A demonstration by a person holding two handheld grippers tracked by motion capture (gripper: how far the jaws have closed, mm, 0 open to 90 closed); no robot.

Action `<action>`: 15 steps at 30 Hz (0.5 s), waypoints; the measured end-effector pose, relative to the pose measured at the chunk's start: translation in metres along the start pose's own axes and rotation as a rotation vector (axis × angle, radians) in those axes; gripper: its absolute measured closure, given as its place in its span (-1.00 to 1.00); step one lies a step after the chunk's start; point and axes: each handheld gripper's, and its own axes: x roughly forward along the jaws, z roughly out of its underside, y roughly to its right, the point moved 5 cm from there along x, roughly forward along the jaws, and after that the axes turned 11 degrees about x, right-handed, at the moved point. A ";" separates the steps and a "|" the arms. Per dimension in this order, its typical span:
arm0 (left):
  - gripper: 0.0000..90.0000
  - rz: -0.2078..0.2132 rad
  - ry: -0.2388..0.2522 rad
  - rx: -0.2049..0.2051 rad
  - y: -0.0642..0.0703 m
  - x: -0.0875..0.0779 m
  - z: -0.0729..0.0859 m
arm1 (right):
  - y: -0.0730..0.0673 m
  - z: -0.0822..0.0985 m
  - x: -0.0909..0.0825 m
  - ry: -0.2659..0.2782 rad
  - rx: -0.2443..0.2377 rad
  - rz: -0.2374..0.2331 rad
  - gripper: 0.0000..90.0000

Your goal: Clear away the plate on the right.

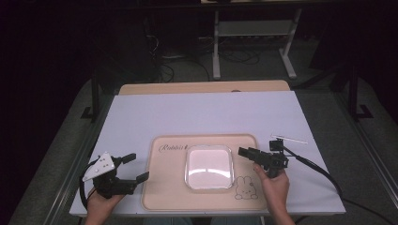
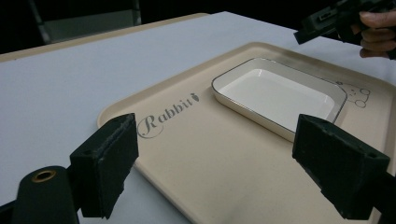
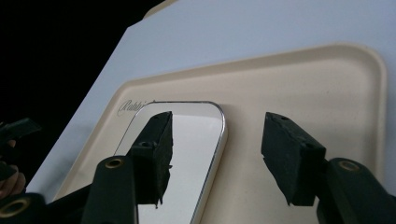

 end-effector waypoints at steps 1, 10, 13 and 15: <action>-0.68 -0.001 -0.003 -0.001 0.000 0.000 0.000 | 0.000 -0.001 -0.002 0.003 -0.011 -0.002 -0.09; -0.68 -0.005 -0.010 0.002 -0.001 0.000 0.001 | 0.002 -0.017 -0.014 0.052 -0.117 -0.006 -0.21; -0.68 -0.008 -0.008 -0.001 -0.002 0.000 0.001 | 0.003 -0.023 -0.019 0.070 -0.158 -0.006 -0.27; -0.68 -0.009 -0.012 0.001 -0.002 0.000 0.002 | 0.004 -0.029 -0.026 0.096 -0.204 0.001 -0.31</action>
